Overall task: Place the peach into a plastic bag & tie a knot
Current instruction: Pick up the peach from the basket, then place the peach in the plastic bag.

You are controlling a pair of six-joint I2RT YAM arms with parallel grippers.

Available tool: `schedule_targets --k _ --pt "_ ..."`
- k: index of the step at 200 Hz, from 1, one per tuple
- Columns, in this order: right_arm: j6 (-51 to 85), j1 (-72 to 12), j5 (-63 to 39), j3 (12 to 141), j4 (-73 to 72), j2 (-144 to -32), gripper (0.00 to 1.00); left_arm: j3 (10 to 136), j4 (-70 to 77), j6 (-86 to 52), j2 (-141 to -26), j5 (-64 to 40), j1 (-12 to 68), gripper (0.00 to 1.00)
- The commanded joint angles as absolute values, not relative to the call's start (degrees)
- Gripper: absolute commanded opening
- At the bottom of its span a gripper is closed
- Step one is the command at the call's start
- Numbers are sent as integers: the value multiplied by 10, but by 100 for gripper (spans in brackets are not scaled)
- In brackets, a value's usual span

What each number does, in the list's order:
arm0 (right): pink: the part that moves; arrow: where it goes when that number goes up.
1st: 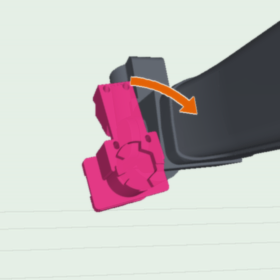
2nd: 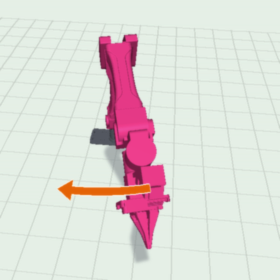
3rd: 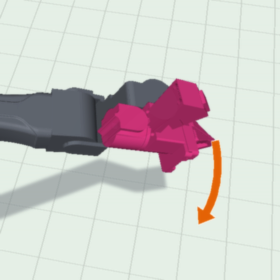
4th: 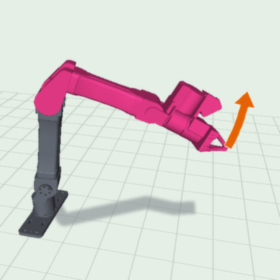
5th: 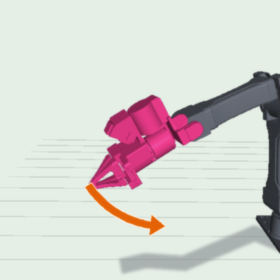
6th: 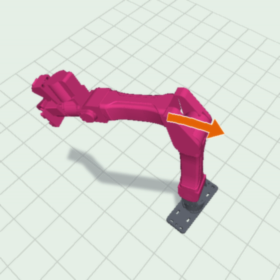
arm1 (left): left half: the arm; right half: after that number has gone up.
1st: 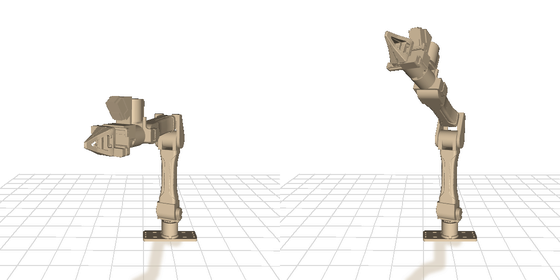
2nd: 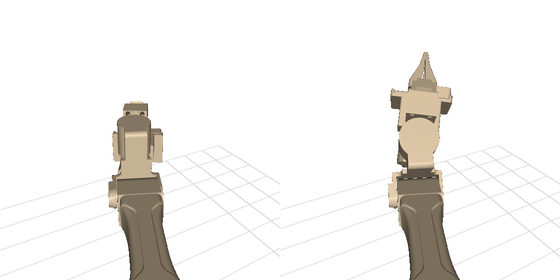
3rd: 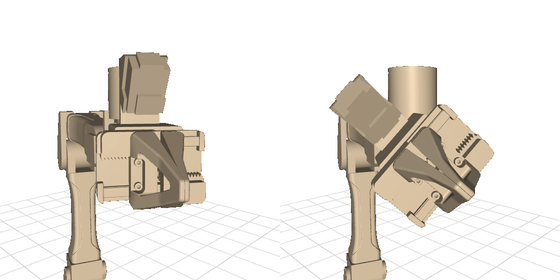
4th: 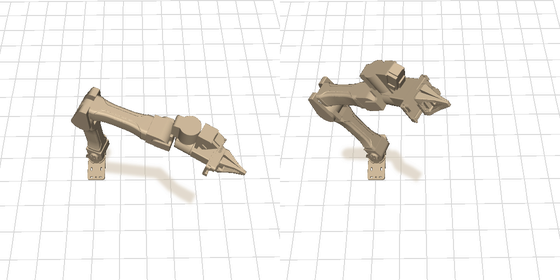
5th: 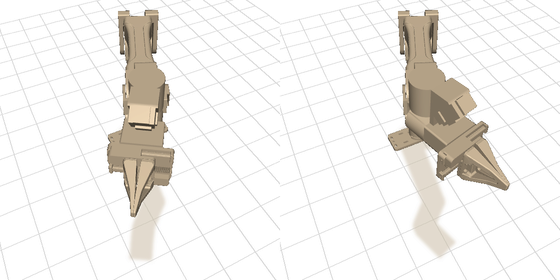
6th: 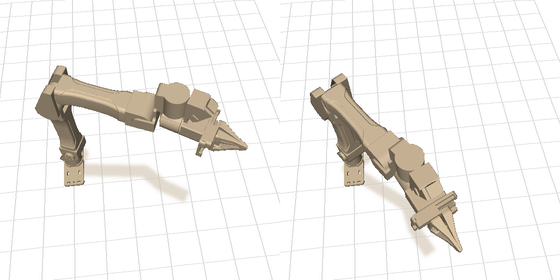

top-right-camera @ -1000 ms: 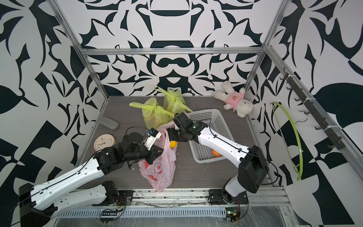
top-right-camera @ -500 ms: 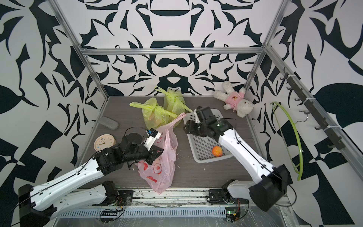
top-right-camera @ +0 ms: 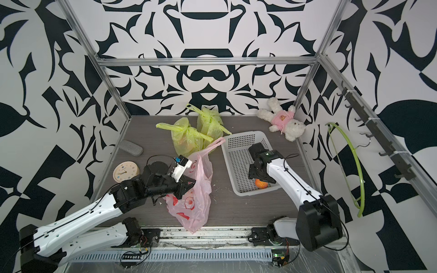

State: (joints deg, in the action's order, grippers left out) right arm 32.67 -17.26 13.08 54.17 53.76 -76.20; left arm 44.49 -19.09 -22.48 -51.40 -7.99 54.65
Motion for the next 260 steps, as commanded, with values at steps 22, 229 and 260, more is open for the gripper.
schedule_targets --k 22,229,260 --pt "322 -167 171 524 494 -814 81 436 -181 -216 -498 -89 545 0" --pt "412 -391 -53 794 398 -846 35 451 -206 -230 -515 -71 545 0" --pt "426 -422 -93 835 358 -923 36 454 -208 -231 -517 -69 546 0"
